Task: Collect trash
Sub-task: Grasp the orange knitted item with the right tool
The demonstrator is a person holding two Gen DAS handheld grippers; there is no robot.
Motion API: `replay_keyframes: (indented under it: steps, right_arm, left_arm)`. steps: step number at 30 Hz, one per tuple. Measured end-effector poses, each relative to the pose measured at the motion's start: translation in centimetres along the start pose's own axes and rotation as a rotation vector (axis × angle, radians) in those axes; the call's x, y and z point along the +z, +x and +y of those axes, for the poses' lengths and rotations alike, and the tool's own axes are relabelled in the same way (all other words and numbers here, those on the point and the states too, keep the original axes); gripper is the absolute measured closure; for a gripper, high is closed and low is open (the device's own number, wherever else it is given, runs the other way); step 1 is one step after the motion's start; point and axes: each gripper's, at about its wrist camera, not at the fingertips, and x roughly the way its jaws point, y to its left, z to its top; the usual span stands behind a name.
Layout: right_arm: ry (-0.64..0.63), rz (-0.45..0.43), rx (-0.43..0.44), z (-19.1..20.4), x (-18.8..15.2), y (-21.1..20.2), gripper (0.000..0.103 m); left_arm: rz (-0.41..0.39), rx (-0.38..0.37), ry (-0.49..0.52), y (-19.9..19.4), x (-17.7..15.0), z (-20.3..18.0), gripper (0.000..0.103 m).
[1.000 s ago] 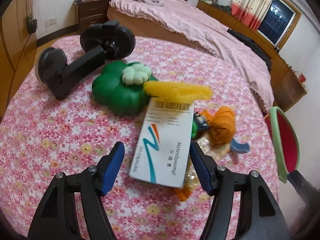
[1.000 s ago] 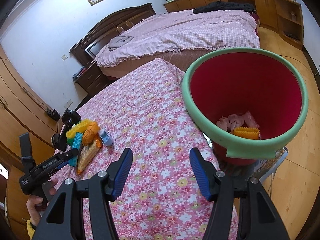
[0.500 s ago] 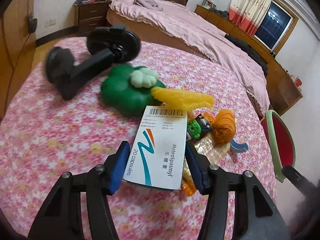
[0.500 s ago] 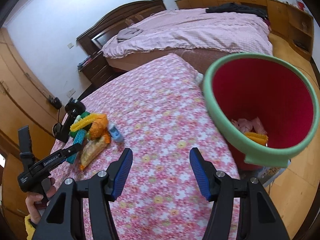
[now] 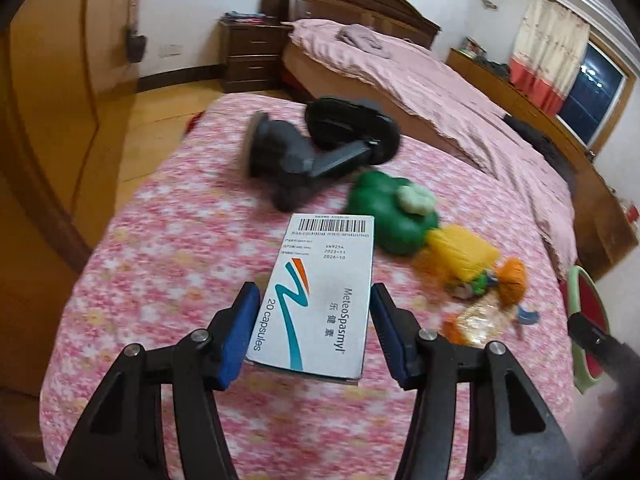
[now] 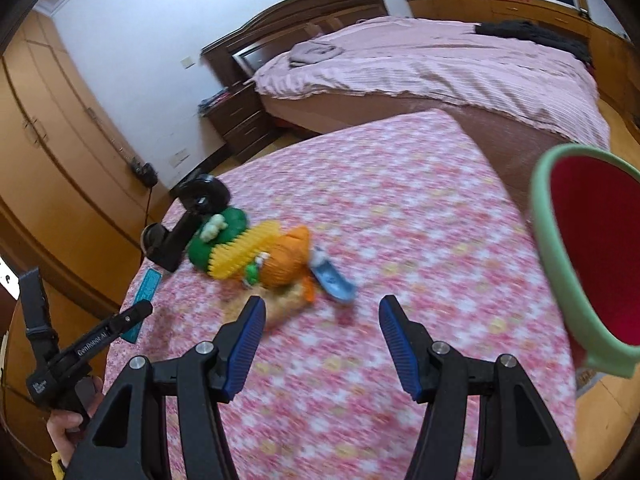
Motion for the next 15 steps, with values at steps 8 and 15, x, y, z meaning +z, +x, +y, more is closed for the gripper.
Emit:
replay_keyframes:
  steps: [8,15]
  right_arm:
    - [-0.020,0.025,0.004,2.1,1.6,4.1,0.048]
    - [0.009,0.049,0.007,2.2,2.0,6.4,0.056]
  left_arm:
    - [0.016,0.017,-0.046,1.0,-0.4,2.3,0.046]
    - [0.022,0.002,-0.061,1.6,-0.6,3.0,0.046]
